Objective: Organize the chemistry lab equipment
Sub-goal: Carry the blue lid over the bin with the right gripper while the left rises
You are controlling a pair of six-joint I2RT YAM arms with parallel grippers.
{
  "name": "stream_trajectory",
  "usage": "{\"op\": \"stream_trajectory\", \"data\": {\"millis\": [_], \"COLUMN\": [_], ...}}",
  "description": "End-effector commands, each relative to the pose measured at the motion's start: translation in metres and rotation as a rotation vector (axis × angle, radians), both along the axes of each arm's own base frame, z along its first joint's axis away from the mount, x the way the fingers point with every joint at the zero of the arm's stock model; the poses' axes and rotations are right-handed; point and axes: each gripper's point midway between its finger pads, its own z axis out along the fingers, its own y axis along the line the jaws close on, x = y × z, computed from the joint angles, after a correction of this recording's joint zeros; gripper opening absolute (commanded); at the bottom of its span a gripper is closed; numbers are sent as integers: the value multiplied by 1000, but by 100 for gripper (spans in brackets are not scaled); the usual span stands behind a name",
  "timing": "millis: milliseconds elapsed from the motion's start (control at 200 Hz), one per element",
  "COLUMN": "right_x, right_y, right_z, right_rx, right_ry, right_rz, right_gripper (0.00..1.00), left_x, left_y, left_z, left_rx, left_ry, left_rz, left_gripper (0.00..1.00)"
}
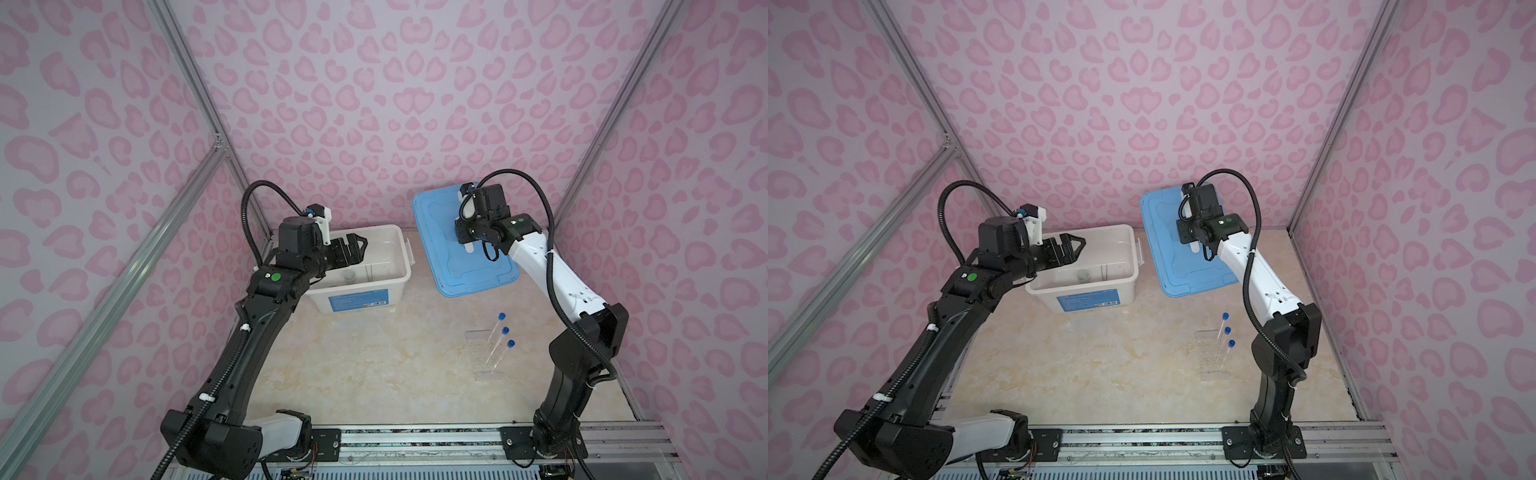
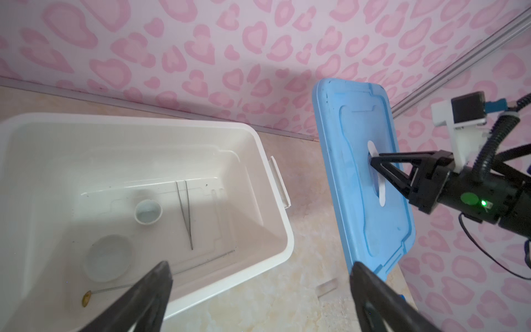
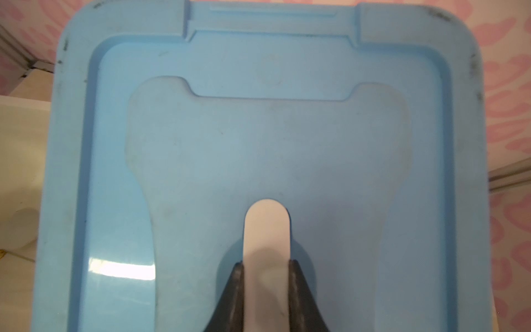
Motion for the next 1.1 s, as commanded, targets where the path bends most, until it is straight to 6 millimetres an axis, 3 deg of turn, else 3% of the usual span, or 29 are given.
{"op": "stream_trajectory", "data": {"millis": [0, 95, 245, 410, 425, 485, 580, 755, 825, 1095], "right_x": [-12, -22, -28, -33, -34, -35, -39, -43, -43, -43], "right_y": [41, 83, 144, 194, 196, 211, 224, 239, 242, 253], "right_z": [9, 11, 0, -21, -16, -32, -43, -60, -65, -89], "right_rx": [-5, -17, -30, -21, -13, -15, -12, -10, -9, 8], "right_ry": [-11, -3, 12, 44, 36, 57, 71, 90, 98, 139], "right_rz": [122, 204, 298, 397, 404, 428, 452, 493, 502, 524], "right_gripper": [10, 10, 10, 11, 11, 11, 11, 12, 12, 21], "left_x": [-5, 2, 25, 44, 46, 53, 69, 104, 109, 113], "left_y": [25, 49, 79, 98, 98, 100, 99, 89, 84, 102], "left_z": [15, 23, 5, -12, -13, -18, -23, -56, -66, -104], "left_rx": [51, 101, 93, 123, 121, 126, 162, 169, 165, 311], "left_ry": [-16, -22, 31, 68, 68, 68, 50, 130, 148, 259], "left_rz": [57, 128, 194, 240, 241, 236, 210, 116, 87, 149], "left_gripper": [98, 98, 98, 98, 98, 97, 98, 98, 98, 99]}}
